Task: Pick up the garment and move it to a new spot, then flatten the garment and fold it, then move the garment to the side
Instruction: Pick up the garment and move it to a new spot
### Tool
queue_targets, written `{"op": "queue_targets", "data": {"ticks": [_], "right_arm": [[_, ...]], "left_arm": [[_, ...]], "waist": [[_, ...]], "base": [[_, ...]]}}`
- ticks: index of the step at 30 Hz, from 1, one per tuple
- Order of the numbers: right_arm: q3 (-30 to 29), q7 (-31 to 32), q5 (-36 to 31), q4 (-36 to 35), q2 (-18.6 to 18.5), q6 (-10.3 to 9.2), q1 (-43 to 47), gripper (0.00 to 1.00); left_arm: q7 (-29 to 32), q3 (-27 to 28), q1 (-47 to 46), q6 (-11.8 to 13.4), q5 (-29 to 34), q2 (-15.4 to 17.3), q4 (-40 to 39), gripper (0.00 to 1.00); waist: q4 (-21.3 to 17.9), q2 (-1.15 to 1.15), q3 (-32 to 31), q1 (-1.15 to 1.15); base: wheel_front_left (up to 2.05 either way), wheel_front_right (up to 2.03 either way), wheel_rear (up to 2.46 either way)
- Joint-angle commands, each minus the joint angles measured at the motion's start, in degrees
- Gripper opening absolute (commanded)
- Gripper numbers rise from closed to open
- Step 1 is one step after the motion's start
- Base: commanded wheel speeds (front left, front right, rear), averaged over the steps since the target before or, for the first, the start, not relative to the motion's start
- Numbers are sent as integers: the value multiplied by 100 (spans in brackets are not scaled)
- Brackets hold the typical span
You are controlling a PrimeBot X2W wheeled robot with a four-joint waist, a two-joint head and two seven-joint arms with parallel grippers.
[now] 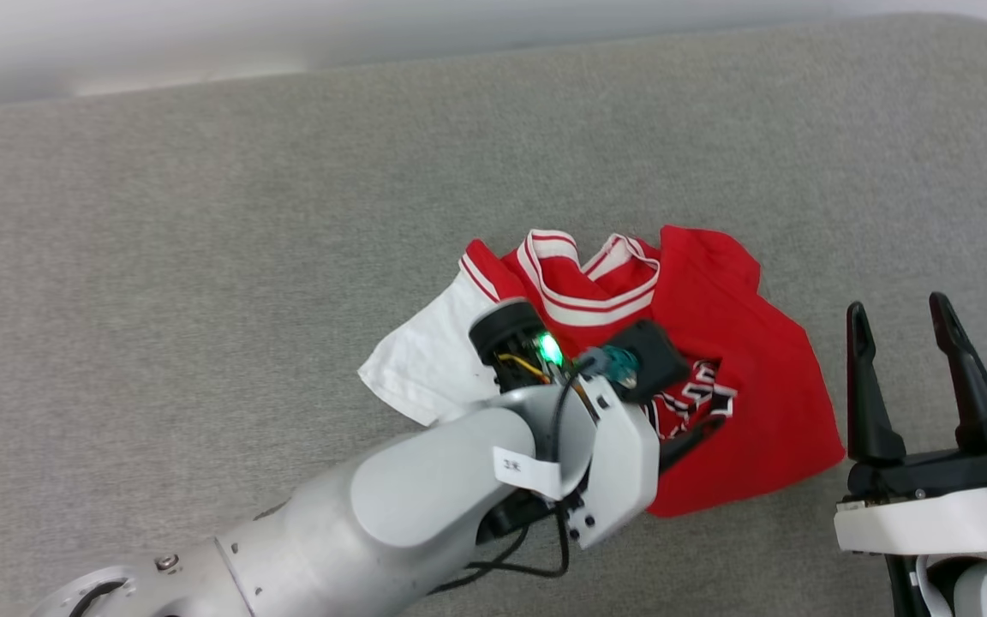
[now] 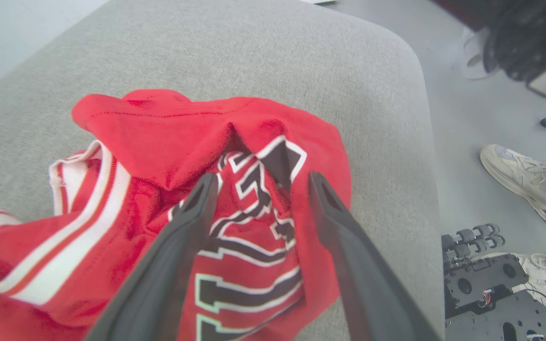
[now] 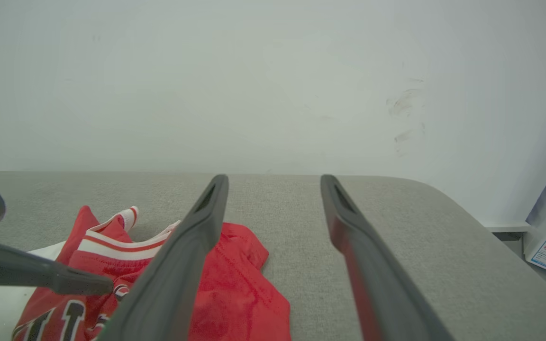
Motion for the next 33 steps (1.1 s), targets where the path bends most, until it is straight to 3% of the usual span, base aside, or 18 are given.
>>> {"op": "queue_targets", "data": {"ticks": [1, 4, 10, 15, 20, 26, 33], "right_arm": [[-4, -16, -49, 12, 16, -2, 71, 100], [-12, -16, -88, 28, 16, -2, 175, 100], [-52, -16, -115, 20, 16, -2, 376, 100], [-102, -16, -101, -7, 15, -2, 532, 100], [-131, -16, -75, -24, 14, -2, 646, 100], [-120, -15, -34, 2, 15, -2, 773, 100], [-144, -15, 91, 43, 14, -2, 892, 100]], "left_arm": [[-261, 88, -27, 46, 65, -36, 77, 100], [-929, 342, 38, 290, 199, -27, 236, 100], [-2102, 862, 321, 1129, 525, 241, 295, 100], [-2322, 1525, 857, 1839, 780, 590, 3, 100], [-2320, 2597, 1824, 2472, 1275, 882, -779, 100], [-2323, 3766, 3063, 2857, 1907, 951, -1502, 100], [-2323, 4784, 4301, 2780, 2553, 652, -2014, 100]], "waist": [[111, 0, -156, 0], [214, 0, -341, 0], [432, 0, -639, 0], [608, 0, -819, 0], [763, 0, -971, 0], [824, 0, -1179, 0], [771, 0, -1389, 0]], "base": [[0, 0, 0], [0, 0, 0], [0, 0, 0], [0, 0, 0], [0, 0, 0], [0, 0, 0], [0, 0, 0]]}}
